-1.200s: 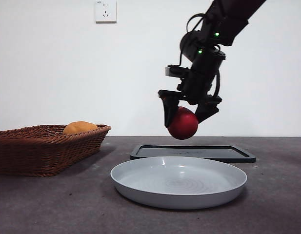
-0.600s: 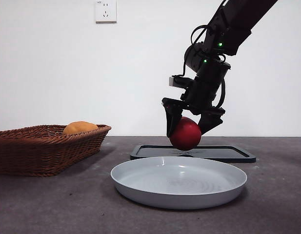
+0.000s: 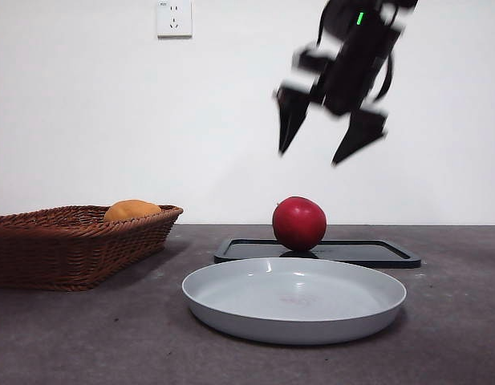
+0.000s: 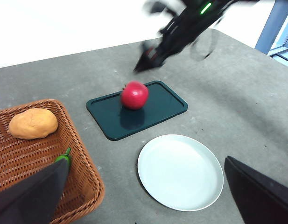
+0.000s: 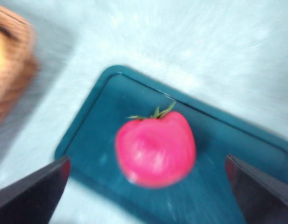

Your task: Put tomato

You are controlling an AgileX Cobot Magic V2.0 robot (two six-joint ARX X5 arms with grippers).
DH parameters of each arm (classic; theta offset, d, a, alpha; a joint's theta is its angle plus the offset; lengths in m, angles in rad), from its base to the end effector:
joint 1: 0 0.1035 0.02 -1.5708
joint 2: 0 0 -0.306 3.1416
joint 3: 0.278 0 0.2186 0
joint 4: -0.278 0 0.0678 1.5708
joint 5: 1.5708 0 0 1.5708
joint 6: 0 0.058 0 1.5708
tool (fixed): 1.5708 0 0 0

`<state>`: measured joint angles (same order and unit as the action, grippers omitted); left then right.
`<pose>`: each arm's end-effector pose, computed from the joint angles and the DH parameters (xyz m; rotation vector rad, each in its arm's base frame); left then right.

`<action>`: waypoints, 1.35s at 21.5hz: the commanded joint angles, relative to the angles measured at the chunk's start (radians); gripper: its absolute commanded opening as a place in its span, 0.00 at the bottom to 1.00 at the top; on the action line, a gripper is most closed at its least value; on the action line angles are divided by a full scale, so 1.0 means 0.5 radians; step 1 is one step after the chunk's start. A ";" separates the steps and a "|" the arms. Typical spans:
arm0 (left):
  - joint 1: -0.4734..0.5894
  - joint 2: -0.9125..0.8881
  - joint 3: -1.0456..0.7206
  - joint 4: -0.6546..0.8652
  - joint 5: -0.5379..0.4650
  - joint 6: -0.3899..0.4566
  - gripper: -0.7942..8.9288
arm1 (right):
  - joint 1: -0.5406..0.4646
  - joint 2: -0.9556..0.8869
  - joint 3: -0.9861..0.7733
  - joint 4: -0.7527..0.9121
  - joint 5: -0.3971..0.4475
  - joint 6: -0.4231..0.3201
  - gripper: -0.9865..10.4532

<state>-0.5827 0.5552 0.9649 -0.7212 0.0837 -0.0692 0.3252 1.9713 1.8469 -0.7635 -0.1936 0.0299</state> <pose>0.0378 -0.0307 0.3651 0.0122 0.3301 -0.6497 0.4077 0.1492 0.3220 -0.0317 0.9025 0.4705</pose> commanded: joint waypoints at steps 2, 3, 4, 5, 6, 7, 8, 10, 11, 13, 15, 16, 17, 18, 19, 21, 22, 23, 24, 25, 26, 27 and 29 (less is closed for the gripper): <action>-0.010 0.011 0.018 0.022 0.006 -0.005 0.79 | -0.045 -0.225 0.043 -0.373 0.087 -0.085 0.63; -0.010 0.011 0.018 0.022 0.006 -0.005 0.79 | -0.069 -0.325 0.043 -0.468 0.086 -0.092 0.63; -0.010 0.011 0.018 0.022 0.006 -0.005 0.79 | -0.090 -0.428 0.041 -0.563 0.082 -0.098 0.63; -0.010 0.011 0.018 0.022 0.006 -0.005 0.79 | -0.105 -0.517 0.030 -0.645 0.087 -0.101 0.63; -0.010 0.011 0.018 0.022 0.006 -0.005 0.79 | -0.118 -0.616 -0.001 -0.723 0.091 -0.102 0.63; -0.010 0.011 0.018 0.022 0.006 -0.005 0.79 | -0.127 -0.735 -0.074 -0.752 0.092 -0.103 0.63; -0.010 0.011 0.018 0.021 0.006 -0.005 0.79 | -0.135 -0.880 -0.196 -0.742 0.092 -0.104 0.63; -0.010 0.011 0.018 0.021 0.006 -0.005 0.79 | -0.140 -1.213 -0.517 -0.677 0.140 -0.111 0.63; -0.010 0.011 0.018 0.021 0.006 -0.005 0.79 | -0.140 -1.397 -0.692 -0.633 0.144 -0.111 0.63; -0.010 0.011 0.018 0.021 0.006 -0.005 0.79 | -0.137 -1.767 -1.003 -0.542 0.142 -0.111 0.63; -0.010 0.011 0.018 0.021 0.006 -0.005 0.79 | -0.135 -2.117 -1.230 -0.500 0.142 -0.111 0.63; -0.010 0.011 0.018 0.021 0.006 -0.005 0.79 | -0.135 -2.279 -1.314 -0.485 0.142 -0.111 0.63; -0.010 0.011 0.018 0.022 0.006 -0.005 0.79 | -0.135 -2.425 -1.384 -0.460 0.133 -0.115 0.63; -0.010 0.011 0.018 0.021 0.006 -0.005 0.79 | -0.135 -2.576 -1.447 -0.423 0.128 -0.114 0.63; -0.009 0.011 0.018 0.021 0.006 -0.005 0.79 | -0.135 -2.679 -1.479 -0.407 0.128 -0.114 0.63; -0.010 0.011 0.018 0.022 0.006 -0.005 0.79 | -0.135 -2.834 -1.495 -0.402 0.128 -0.111 0.63; -0.010 0.011 0.018 0.022 0.006 -0.005 0.79 | -0.135 -2.884 -1.495 -0.401 0.128 -0.111 0.63; -0.010 0.011 0.018 0.021 0.006 -0.005 0.79 | -0.135 -2.910 -1.495 -0.402 0.127 -0.111 0.63; -0.010 0.011 0.018 0.021 0.006 -0.005 0.79 | -0.135 -2.925 -1.495 -0.402 0.127 -0.111 0.63; -0.010 0.011 0.018 0.021 0.006 -0.005 0.79 | -0.135 -2.928 -1.495 -0.402 0.127 -0.111 0.63; -0.010 0.011 0.018 0.021 0.006 -0.005 0.79 | -0.135 -2.928 -1.495 -0.404 0.127 -0.112 0.63; -0.010 0.011 0.018 0.021 0.006 -0.005 0.79 | -0.135 -2.928 -1.495 -0.404 0.127 -0.111 0.63; -0.010 0.011 0.018 0.021 0.006 -0.005 0.79 | -0.135 -2.928 -1.495 -0.403 0.128 -0.114 0.63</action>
<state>-0.5827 0.5552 0.9649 -0.7212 0.0837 -0.0692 0.2543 0.5045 1.0920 -0.9752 -0.1299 -0.0200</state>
